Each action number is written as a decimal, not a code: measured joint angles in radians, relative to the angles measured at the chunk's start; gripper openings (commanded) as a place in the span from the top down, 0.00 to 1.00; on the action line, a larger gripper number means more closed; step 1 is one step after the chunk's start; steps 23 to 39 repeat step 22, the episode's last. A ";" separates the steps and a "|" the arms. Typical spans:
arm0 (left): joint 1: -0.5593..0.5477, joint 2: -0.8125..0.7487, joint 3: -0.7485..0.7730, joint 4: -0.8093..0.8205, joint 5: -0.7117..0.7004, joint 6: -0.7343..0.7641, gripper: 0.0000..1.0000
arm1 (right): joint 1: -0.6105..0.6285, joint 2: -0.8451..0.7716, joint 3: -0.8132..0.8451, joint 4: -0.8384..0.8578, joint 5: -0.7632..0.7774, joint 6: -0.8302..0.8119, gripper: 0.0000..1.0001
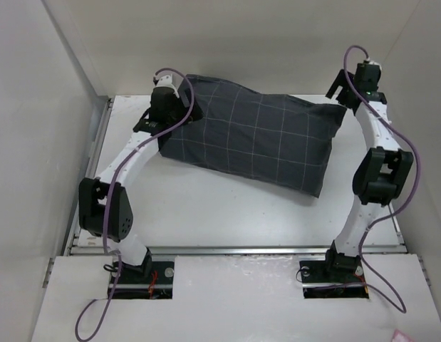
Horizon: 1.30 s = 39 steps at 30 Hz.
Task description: Put the pillow into the pillowcase
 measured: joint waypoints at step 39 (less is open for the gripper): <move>0.066 -0.513 -0.197 -0.203 -0.409 -0.103 0.00 | -0.002 -0.620 -0.467 -0.008 -0.192 0.090 0.00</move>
